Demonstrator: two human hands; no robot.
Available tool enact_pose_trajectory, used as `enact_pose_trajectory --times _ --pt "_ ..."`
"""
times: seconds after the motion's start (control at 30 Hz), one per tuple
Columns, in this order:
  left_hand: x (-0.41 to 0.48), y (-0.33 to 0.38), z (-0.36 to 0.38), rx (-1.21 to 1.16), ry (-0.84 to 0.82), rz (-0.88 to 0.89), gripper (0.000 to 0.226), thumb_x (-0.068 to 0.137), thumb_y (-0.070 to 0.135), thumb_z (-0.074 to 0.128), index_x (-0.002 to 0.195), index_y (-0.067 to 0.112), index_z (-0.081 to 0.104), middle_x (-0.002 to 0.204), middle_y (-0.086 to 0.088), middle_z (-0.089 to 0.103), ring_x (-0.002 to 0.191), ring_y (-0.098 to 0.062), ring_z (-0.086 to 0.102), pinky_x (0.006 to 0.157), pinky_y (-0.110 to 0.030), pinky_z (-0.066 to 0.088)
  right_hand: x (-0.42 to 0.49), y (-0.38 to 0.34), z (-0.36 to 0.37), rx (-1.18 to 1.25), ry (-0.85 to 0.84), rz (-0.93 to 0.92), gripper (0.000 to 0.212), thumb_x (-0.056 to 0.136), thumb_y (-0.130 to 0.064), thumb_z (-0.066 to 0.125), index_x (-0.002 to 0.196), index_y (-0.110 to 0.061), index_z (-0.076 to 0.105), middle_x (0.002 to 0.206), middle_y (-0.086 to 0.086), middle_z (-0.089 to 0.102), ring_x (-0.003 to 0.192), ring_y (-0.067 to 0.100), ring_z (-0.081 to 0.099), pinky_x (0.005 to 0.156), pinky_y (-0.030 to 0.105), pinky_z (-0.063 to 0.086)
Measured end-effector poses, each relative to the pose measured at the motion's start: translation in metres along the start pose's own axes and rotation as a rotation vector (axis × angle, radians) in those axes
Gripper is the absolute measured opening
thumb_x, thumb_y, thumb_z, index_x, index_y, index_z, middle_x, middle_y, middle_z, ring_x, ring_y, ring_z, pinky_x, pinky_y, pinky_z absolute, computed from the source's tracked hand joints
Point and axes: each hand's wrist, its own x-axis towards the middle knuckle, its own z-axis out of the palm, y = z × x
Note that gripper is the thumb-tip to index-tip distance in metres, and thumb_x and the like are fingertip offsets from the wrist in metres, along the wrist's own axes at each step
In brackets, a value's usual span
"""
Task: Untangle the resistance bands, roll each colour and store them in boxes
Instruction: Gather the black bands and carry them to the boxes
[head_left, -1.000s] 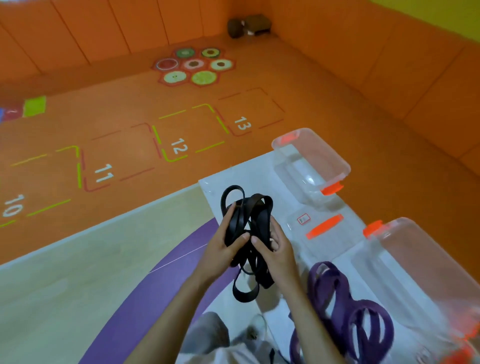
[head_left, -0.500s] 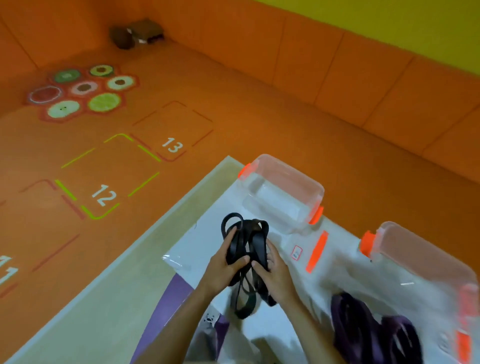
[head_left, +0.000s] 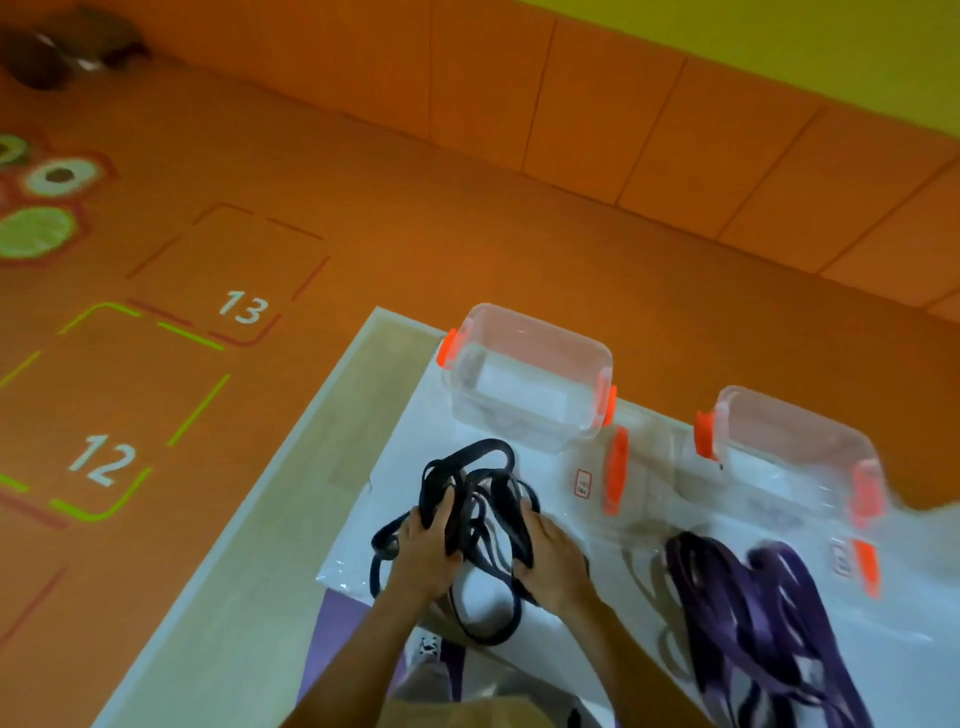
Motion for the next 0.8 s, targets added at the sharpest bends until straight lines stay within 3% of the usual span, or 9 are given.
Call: enact_pose_trajectory --times 0.1,0.2,0.33,0.47,0.57,0.8 --pt "-0.001 -0.004 -0.002 0.086 -0.052 -0.036 0.084 0.107 0.038 0.057 0.169 0.038 0.000 0.175 -0.019 -0.010 0.161 -0.049 -0.001 0.124 -0.058 0.027 -0.004 0.001 0.008 -0.019 0.028 0.001 0.092 0.098 -0.032 0.066 0.168 -0.023 0.006 0.167 0.004 0.032 0.154 0.025 0.032 0.124 0.046 0.034" --pt "-0.002 -0.001 -0.007 0.166 -0.048 -0.043 0.083 0.107 0.042 0.055 0.169 0.039 0.000 0.175 -0.017 -0.019 0.161 -0.048 -0.003 0.121 -0.060 0.034 -0.006 0.001 0.011 -0.027 0.049 0.061 0.086 0.103 -0.036 0.060 0.168 -0.023 0.005 0.174 0.007 0.017 0.160 0.028 0.019 0.128 0.048 0.025" --pt "-0.004 0.004 -0.013 0.344 0.031 -0.013 0.086 0.106 0.048 0.053 0.168 0.039 -0.006 0.175 -0.015 -0.016 0.162 -0.044 0.002 0.116 -0.054 0.043 -0.007 -0.001 0.008 -0.037 0.102 0.107 0.084 0.105 -0.045 0.054 0.168 -0.020 0.005 0.174 0.006 0.017 0.161 0.028 0.017 0.129 0.053 0.021" --pt "-0.006 0.013 -0.010 0.475 0.121 0.007 0.085 0.106 0.051 0.052 0.168 0.035 -0.003 0.177 -0.012 -0.007 0.162 -0.040 0.004 0.120 -0.056 0.036 -0.011 -0.001 0.002 0.003 0.108 0.170 0.085 0.105 -0.051 0.052 0.168 -0.020 0.005 0.174 0.007 0.015 0.161 0.028 0.014 0.129 0.054 0.022" --pt "-0.008 0.021 -0.002 0.478 0.176 0.039 0.082 0.106 0.050 0.051 0.169 0.035 0.001 0.177 -0.009 -0.004 0.163 -0.037 -0.002 0.122 -0.058 0.032 -0.018 0.005 0.001 0.042 0.126 0.184 0.084 0.105 -0.047 0.055 0.168 -0.021 0.007 0.174 0.011 0.014 0.161 0.031 0.015 0.129 0.051 0.023" --pt "-0.021 0.048 0.022 0.510 0.122 0.149 0.084 0.105 0.048 0.049 0.168 0.034 -0.004 0.177 -0.006 -0.012 0.163 -0.040 -0.006 0.122 -0.057 0.031 -0.041 0.031 0.000 0.094 0.167 0.211 0.081 0.104 -0.037 0.059 0.168 -0.024 0.010 0.175 0.012 0.007 0.162 0.032 0.009 0.129 0.050 0.023"
